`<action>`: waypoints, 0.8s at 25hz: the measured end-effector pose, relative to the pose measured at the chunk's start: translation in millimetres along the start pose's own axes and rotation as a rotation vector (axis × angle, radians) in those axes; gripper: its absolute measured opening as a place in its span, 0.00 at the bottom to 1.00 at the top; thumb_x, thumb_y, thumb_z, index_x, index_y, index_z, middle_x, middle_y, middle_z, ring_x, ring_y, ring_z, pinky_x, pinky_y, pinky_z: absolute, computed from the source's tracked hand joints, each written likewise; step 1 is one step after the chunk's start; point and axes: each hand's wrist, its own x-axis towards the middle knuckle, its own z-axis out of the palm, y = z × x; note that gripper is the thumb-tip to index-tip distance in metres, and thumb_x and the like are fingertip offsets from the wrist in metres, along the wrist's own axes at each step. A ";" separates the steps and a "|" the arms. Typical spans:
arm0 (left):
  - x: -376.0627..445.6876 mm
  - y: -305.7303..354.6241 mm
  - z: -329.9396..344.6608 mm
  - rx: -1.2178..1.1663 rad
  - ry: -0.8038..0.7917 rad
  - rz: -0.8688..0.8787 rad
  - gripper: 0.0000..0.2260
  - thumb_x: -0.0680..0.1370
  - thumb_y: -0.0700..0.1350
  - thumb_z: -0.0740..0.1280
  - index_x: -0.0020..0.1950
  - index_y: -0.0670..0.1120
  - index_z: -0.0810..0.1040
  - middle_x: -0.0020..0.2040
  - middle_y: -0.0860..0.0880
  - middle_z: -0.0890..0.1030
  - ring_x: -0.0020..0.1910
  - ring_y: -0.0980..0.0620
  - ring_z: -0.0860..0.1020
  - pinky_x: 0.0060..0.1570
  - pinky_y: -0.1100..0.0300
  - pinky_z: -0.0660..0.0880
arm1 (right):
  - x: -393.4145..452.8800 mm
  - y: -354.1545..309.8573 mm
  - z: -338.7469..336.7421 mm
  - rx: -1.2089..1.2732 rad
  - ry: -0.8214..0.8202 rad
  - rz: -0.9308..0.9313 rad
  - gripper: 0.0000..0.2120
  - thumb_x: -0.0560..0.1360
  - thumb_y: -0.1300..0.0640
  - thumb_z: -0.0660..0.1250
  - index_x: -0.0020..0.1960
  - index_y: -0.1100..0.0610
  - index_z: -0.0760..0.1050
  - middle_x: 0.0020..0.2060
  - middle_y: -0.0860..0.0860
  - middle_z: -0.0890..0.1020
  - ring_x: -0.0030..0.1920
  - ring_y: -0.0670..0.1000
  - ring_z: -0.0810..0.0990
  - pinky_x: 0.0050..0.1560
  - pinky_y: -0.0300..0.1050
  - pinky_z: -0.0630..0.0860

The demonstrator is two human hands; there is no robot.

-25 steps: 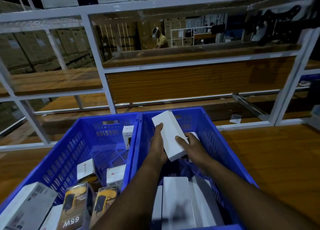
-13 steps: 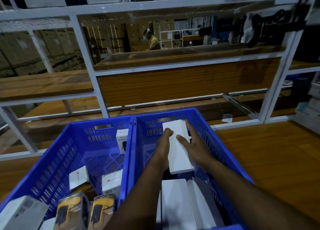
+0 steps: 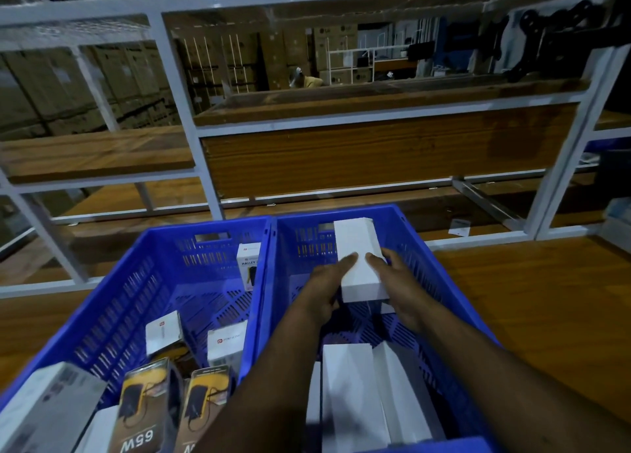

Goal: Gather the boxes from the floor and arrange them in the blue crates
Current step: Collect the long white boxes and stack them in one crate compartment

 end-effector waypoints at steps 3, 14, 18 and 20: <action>2.5 -5.4 -3.9 0.017 0.024 -0.067 0.19 0.77 0.53 0.72 0.62 0.44 0.79 0.57 0.42 0.83 0.52 0.45 0.82 0.45 0.52 0.82 | 14.1 10.3 -0.1 -0.045 -0.042 0.061 0.20 0.82 0.44 0.60 0.72 0.49 0.68 0.63 0.50 0.78 0.58 0.53 0.79 0.60 0.55 0.79; 27.2 -21.9 -0.2 -0.019 0.211 -0.167 0.06 0.81 0.39 0.61 0.58 0.42 0.70 0.42 0.44 0.75 0.38 0.46 0.74 0.31 0.56 0.71 | 42.8 -7.0 -24.6 -0.324 0.313 -0.247 0.13 0.81 0.55 0.58 0.39 0.47 0.72 0.42 0.54 0.81 0.44 0.58 0.81 0.47 0.61 0.81; 54.4 -47.6 6.0 -0.011 0.279 -0.157 0.10 0.82 0.39 0.62 0.62 0.38 0.71 0.48 0.39 0.80 0.40 0.44 0.77 0.30 0.55 0.74 | 50.6 -8.8 -37.4 -0.283 0.367 -0.270 0.10 0.79 0.54 0.61 0.42 0.54 0.76 0.40 0.55 0.81 0.43 0.60 0.81 0.46 0.64 0.81; 72.7 -64.4 7.1 0.057 0.253 -0.145 0.18 0.81 0.40 0.65 0.69 0.36 0.70 0.59 0.35 0.80 0.49 0.39 0.81 0.36 0.53 0.79 | 53.0 -9.0 -37.9 -0.280 0.377 -0.248 0.10 0.79 0.53 0.61 0.41 0.54 0.76 0.39 0.54 0.81 0.41 0.59 0.81 0.45 0.64 0.81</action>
